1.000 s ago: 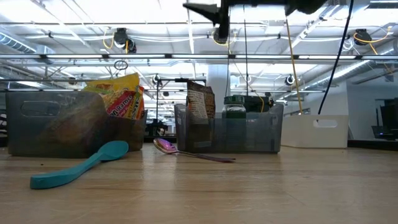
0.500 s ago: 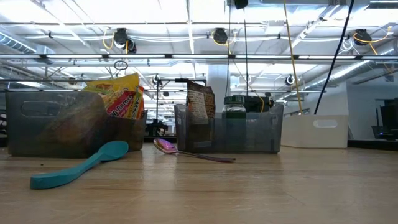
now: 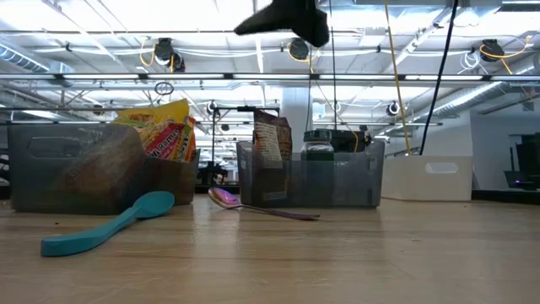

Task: Pick & Place Food Item
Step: Put the blue spoon into the white bin

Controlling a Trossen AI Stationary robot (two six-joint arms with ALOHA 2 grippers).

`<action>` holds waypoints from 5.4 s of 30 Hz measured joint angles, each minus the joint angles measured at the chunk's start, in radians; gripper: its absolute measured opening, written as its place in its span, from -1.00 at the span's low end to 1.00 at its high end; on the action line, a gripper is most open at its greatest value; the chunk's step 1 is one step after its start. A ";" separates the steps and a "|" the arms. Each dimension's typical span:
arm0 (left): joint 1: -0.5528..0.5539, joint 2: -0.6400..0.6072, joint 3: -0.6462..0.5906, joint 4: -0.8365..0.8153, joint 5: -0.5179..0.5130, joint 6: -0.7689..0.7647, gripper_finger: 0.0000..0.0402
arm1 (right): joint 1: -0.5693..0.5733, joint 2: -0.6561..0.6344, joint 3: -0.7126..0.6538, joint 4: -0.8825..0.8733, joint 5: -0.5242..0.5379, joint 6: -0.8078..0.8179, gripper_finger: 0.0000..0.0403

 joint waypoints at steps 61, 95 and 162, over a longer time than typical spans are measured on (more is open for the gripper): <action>-0.107 0.360 0.000 0.352 -0.235 -0.280 -0.56 | 0.023 0.251 -0.204 0.138 0.386 -0.052 0.37; -0.095 0.360 0.000 0.352 -0.230 -0.293 -0.56 | 0.036 0.363 -0.203 0.147 0.268 0.032 -0.68; 0.166 0.109 0.001 0.354 -0.217 0.256 -0.56 | -0.108 -0.510 -0.205 0.063 1.000 -0.286 -1.00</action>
